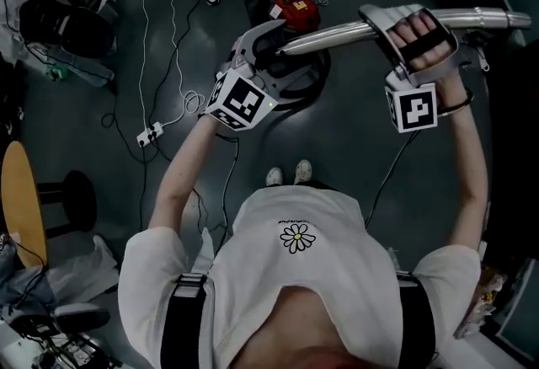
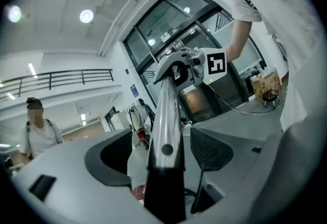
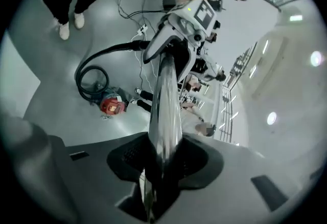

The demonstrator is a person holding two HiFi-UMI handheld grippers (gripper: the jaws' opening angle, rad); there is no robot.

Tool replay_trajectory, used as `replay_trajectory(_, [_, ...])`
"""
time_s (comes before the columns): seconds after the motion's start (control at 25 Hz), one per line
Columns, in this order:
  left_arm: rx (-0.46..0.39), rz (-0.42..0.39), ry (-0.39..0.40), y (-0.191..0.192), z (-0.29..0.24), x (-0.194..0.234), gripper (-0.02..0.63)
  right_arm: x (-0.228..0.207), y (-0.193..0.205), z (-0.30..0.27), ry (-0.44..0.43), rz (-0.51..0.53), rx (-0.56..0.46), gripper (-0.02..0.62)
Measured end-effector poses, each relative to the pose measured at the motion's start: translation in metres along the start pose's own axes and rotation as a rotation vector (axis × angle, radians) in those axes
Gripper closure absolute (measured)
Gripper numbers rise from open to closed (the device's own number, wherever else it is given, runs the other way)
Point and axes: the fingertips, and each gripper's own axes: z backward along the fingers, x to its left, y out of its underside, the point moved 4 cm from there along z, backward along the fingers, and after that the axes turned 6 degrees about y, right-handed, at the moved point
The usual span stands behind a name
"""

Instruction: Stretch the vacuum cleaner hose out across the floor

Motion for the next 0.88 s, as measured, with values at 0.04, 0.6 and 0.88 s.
replay_trajectory(0.04, [0.013, 0.027, 0.032, -0.008, 0.005, -0.003, 0.264, -0.009, -0.009, 0.005, 0.023, 0.038, -0.025, 0.436])
replay_trajectory(0.6, [0.032, 0.647, 0.480, 0.010, 0.046, -0.099, 0.485, -0.030, -0.112, 0.019, -0.123, 0.191, -0.314, 0.434])
replay_trajectory(0.88, [-0.028, 0.835, 0.293, 0.027, 0.079, -0.140, 0.485, -0.061, -0.098, 0.040, 0.122, -0.154, -0.188, 0.305])
